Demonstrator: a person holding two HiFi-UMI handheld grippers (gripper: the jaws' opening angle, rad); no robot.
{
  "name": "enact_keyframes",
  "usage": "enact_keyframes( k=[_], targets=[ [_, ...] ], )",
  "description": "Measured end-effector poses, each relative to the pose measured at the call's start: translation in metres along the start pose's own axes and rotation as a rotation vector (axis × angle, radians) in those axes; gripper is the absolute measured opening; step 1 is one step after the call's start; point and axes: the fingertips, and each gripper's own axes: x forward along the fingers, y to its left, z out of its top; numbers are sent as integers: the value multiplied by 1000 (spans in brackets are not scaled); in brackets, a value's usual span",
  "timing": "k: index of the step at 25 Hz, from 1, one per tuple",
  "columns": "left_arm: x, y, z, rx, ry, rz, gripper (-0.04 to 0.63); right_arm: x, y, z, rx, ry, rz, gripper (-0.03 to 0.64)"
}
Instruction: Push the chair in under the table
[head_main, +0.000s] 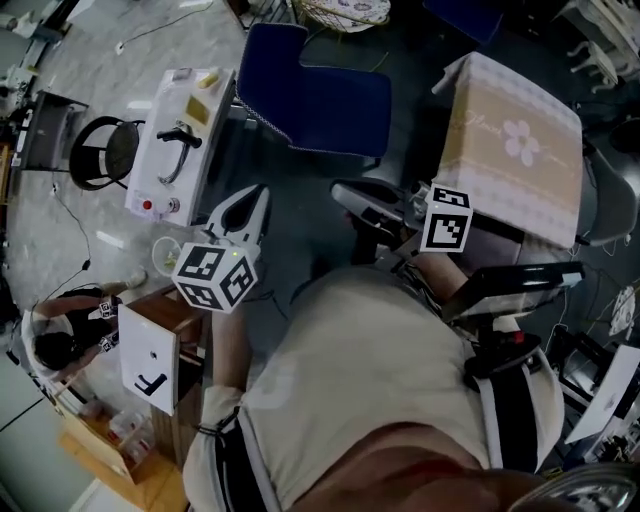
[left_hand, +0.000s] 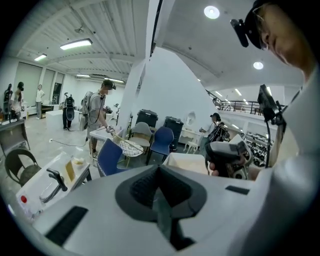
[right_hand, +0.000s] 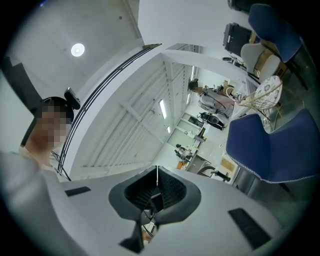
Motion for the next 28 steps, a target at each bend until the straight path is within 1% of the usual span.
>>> enact_keyframes(
  k=[3,9,13,16,20,22,24,28],
  targets=[
    [19,-10,11,13,13,17,6,-12,-9,21,4,-7,23,12],
    [58,-33,30,52,44,38,6,-44,-27,61,21,-53,60,12],
    [79,-45,42,90,67,43,6,-60,-38,79,40,-94,77,12],
    [88,-49,46,112,82,30,6,-66,-39,86,31,-112,78,12],
    [104,-43,55,142,83,26,6,-71,-43,94,12,-136,73,12],
    [112,-40,56,155,86,27,6,-75,-49,95,16,-141,57,12],
    [117,-32,53,157,97,31,6,-76,-54,94,23,-143,38,12],
    [127,-2,52,143,111,36,6,-70,-65,100,20,-154,-7,12]
  ],
)
